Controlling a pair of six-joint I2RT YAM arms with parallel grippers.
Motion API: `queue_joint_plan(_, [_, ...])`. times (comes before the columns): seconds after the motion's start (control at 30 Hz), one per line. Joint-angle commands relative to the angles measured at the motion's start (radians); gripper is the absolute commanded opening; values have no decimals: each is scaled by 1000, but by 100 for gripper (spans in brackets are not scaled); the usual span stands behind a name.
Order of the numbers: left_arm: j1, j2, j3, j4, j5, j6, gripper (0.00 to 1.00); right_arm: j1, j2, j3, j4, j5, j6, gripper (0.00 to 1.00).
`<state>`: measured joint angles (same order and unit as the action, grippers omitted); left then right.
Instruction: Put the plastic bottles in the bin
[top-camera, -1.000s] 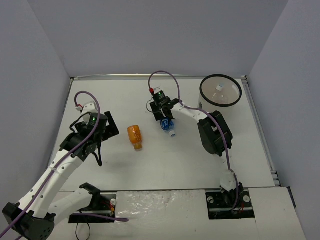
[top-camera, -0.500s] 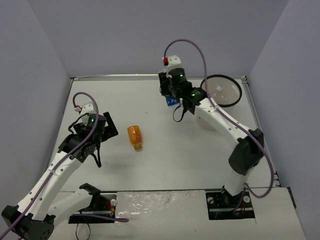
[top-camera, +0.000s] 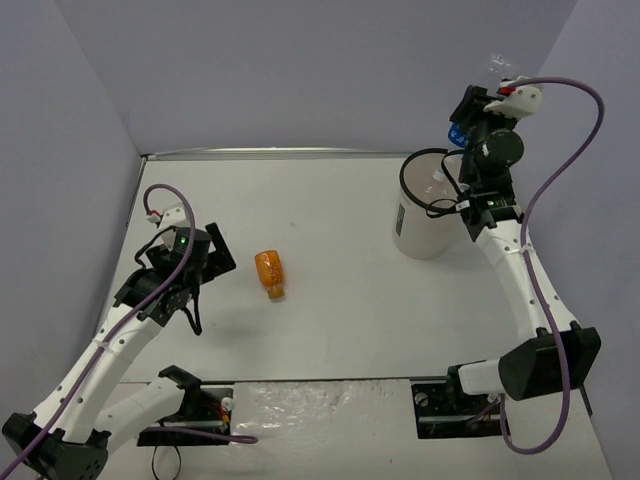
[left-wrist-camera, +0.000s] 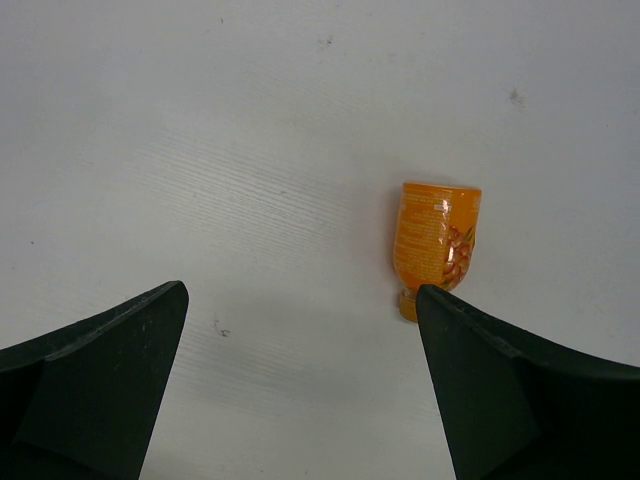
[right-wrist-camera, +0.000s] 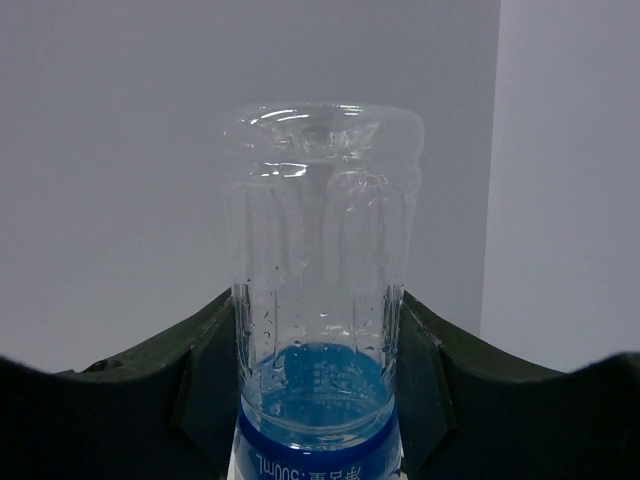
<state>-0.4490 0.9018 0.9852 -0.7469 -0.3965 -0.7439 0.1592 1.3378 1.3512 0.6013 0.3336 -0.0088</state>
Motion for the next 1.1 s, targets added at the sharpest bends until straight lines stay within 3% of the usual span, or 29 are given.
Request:
queue_joint_plan(0.0, [11, -15, 28, 32, -13, -2, 97, -17, 60, -71, 195, -4, 18, 38])
queue_joint_plan(0.67, [11, -26, 13, 34, -38, -3, 97, -18, 15, -415, 333, -61, 239, 52])
queue_joint_plan(0.77, [12, -29, 15, 26, -38, -5, 97, -18, 20, -429, 358, -96, 240, 62])
queue_joint_plan(0.87, [12, -39, 9, 24, -38, -6, 97, -18, 20, -412, 329, -102, 237, 79])
queue_joint_plan(1.07, [10, -49, 7, 24, -38, -8, 97, -18, -6, -386, 282, -70, 228, 89])
